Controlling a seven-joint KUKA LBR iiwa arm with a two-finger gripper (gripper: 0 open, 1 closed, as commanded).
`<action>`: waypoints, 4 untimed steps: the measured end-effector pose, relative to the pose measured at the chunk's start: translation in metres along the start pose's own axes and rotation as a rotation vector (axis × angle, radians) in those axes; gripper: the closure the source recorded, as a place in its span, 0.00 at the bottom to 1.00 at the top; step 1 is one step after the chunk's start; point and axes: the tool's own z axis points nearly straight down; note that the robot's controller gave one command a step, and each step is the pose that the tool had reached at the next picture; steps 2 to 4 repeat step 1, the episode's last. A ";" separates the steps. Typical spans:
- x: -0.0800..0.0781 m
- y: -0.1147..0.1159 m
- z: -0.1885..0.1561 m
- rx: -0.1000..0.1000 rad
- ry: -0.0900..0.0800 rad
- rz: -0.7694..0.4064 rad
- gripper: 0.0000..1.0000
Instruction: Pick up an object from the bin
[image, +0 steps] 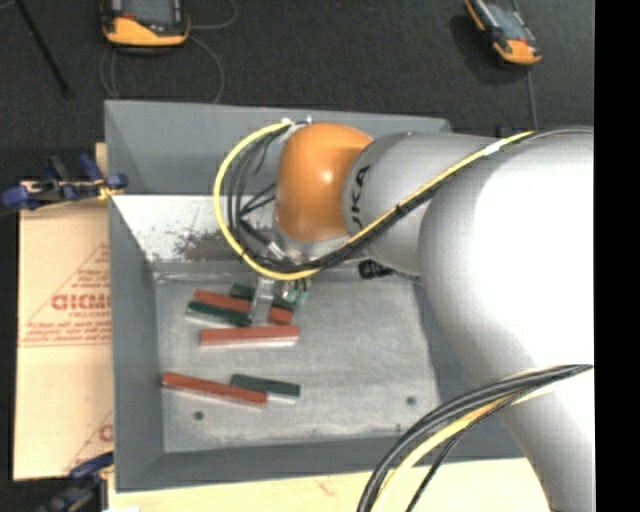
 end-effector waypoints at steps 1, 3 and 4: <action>0.001 0.000 -0.007 0.002 0.006 0.000 1.00; 0.001 0.000 -0.007 0.002 0.006 0.000 1.00; 0.001 0.000 -0.007 0.002 0.006 0.000 1.00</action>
Offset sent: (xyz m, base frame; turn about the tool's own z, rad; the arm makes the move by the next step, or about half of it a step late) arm 0.0000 0.0000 0.0234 0.0000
